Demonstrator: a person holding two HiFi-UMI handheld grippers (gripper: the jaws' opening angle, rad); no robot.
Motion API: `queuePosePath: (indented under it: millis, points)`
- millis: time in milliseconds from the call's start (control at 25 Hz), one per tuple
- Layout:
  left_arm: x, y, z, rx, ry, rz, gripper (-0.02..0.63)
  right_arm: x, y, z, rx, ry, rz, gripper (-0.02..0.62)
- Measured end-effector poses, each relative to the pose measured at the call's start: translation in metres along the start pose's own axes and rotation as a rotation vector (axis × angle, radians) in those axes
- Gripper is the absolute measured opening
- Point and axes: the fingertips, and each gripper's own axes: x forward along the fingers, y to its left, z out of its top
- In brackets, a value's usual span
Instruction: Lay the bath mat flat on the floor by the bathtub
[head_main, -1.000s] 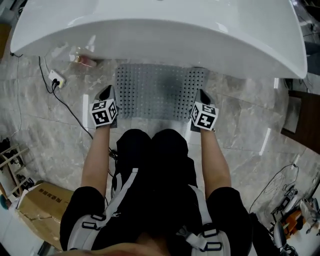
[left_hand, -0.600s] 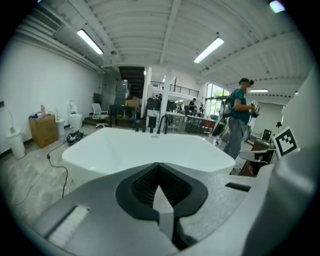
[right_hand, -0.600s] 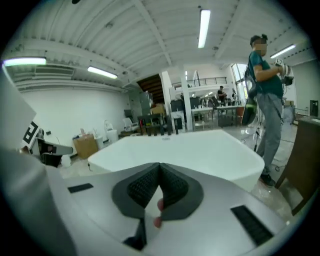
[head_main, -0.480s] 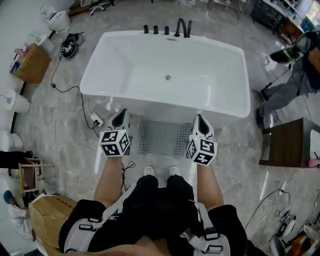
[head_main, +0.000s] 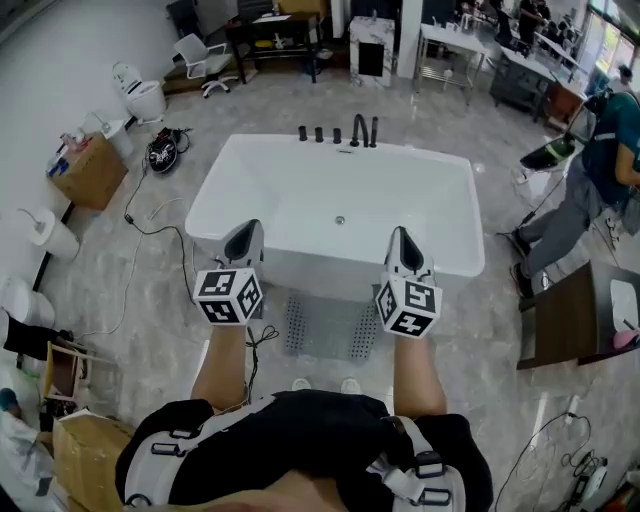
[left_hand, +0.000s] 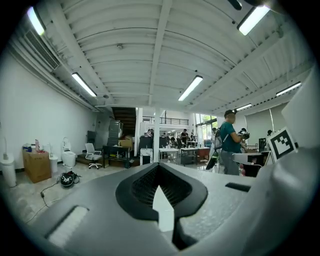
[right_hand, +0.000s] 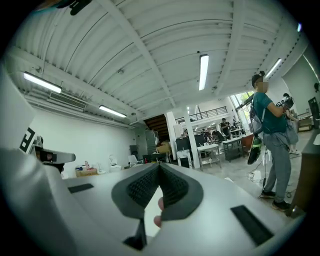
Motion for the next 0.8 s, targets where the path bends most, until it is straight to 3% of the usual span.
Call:
queuePosePath:
  millis: [800]
  points:
    - [-0.003, -0.018, 0.006, -0.013, -0.006, -0.040, 0.003, 0.001, 0.013, 0.016, -0.020, -0.002, 0.045, 0.006]
